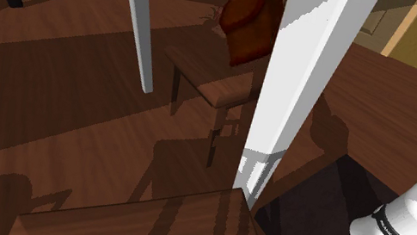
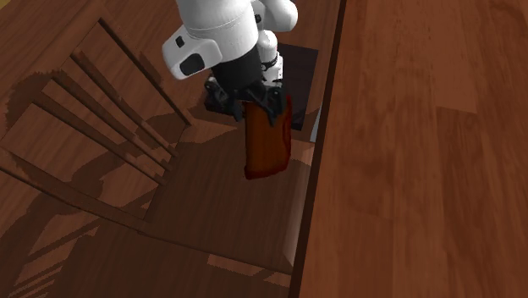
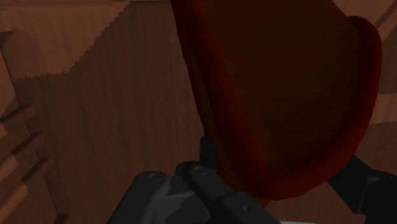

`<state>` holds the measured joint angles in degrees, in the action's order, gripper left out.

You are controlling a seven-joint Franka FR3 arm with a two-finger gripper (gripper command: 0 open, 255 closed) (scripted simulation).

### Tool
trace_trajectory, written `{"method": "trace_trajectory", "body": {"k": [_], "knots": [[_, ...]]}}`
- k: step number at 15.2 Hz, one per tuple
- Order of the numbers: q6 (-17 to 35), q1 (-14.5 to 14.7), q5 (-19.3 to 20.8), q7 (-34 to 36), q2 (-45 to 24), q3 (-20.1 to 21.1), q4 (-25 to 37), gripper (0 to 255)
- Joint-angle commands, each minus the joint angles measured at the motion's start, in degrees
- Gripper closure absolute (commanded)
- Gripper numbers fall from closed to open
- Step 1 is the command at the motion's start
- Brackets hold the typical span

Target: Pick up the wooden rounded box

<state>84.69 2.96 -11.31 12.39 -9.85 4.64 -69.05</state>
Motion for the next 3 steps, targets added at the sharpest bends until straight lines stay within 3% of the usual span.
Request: {"method": "trace_trajectory", "body": {"k": [1, 3], "knots": [[-2.23, 0.01, 0.04, 0.45, -1.24, 0.03, 3.72, 255], [-2.38, 0.01, 0.04, 0.49, -1.32, 0.03, 3.96, 255]]}}
